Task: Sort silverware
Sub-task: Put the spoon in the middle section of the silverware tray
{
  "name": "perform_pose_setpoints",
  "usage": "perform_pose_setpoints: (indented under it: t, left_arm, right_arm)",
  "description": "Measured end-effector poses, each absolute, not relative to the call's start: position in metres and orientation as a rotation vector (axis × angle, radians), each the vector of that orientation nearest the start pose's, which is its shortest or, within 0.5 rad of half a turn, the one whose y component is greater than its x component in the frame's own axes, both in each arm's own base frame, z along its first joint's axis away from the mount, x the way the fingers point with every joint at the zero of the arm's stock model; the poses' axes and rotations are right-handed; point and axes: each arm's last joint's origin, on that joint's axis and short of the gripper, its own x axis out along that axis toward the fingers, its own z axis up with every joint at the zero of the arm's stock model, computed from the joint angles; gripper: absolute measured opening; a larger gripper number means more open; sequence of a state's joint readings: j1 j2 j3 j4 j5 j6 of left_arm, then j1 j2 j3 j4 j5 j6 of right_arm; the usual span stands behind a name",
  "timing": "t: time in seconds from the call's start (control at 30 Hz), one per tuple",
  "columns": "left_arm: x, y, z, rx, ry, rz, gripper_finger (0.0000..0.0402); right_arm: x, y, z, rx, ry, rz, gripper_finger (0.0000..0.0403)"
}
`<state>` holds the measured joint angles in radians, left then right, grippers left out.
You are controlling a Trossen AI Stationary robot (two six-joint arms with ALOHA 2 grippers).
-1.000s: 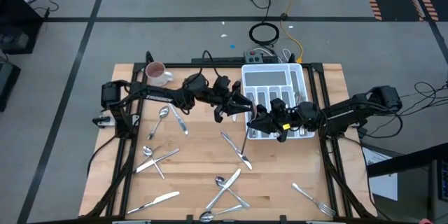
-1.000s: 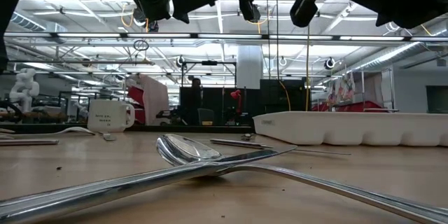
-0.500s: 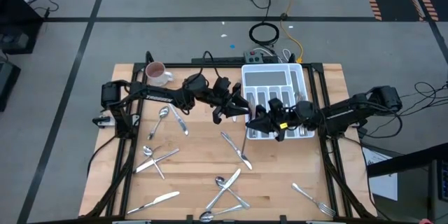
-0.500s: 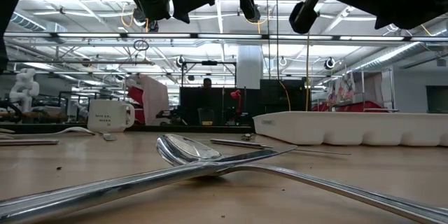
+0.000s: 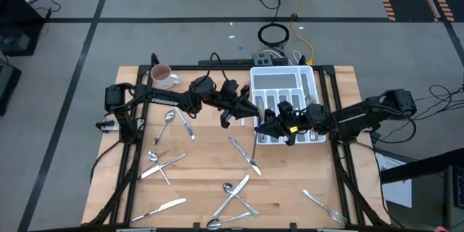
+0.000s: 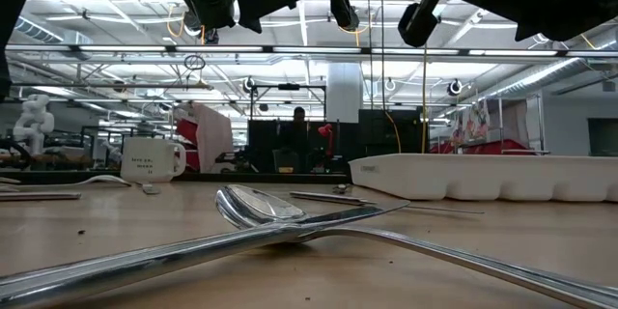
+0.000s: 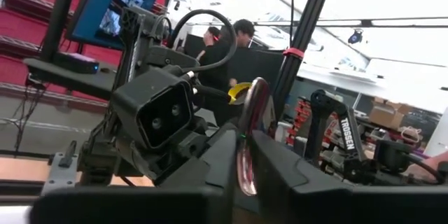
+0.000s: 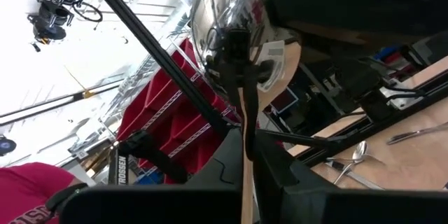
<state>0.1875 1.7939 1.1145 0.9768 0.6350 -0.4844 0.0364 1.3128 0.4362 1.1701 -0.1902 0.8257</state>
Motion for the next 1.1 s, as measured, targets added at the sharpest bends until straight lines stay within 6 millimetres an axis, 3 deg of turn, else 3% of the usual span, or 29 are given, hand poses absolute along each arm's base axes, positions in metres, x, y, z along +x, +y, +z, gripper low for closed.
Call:
perform_pose_setpoints:
  t: [0.13,0.47,0.9,1.1]
  left_arm:
    - [0.390,0.057,0.280,-0.334,-0.165,-0.497,0.0010]
    - [0.391,0.057,0.276,-0.354,-0.117,-0.486,0.0005]
    - [0.390,0.071,0.268,-0.416,-0.043,-0.440,0.0002]
    - [0.391,0.075,0.257,-0.480,0.069,-0.336,0.0002]
  right_arm:
    - [0.247,0.014,0.236,0.794,-0.177,0.330,0.0000]
    - [0.249,0.013,0.230,0.731,-0.145,0.256,0.0005]
    - [0.251,0.006,0.223,0.729,-0.093,0.168,0.0122]
    - [0.250,0.000,0.215,0.701,-0.015,0.083,0.0140]
